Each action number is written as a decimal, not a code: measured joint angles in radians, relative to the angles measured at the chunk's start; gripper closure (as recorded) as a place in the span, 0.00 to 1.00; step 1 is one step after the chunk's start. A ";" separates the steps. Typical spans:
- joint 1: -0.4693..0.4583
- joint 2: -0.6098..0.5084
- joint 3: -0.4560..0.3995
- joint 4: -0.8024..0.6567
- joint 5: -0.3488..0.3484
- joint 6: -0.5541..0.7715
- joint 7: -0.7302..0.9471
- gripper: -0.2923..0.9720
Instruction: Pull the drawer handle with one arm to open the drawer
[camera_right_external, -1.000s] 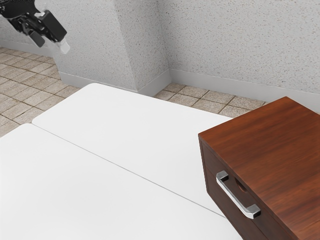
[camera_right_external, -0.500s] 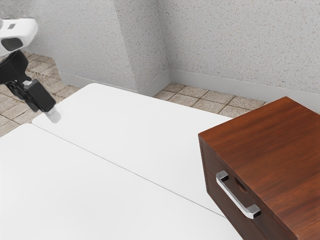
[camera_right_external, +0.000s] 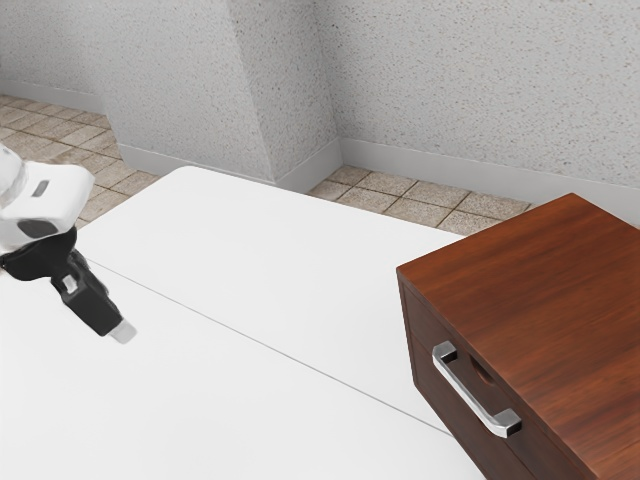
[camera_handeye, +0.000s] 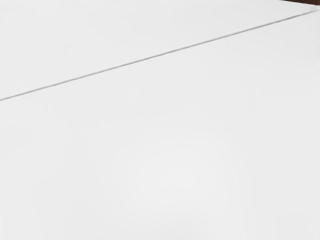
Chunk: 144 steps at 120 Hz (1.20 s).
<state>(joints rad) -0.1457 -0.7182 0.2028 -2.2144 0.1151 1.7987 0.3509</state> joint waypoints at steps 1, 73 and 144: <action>0.000 0.000 -0.005 -0.002 0.000 0.008 0.014 0.23; -0.275 0.027 -0.120 -0.050 -0.009 0.136 0.763 0.23; -0.474 0.125 -0.215 -0.058 -0.078 0.347 1.103 0.23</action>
<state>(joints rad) -0.6196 -0.5934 -0.0123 -2.2723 0.0373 2.1462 1.4540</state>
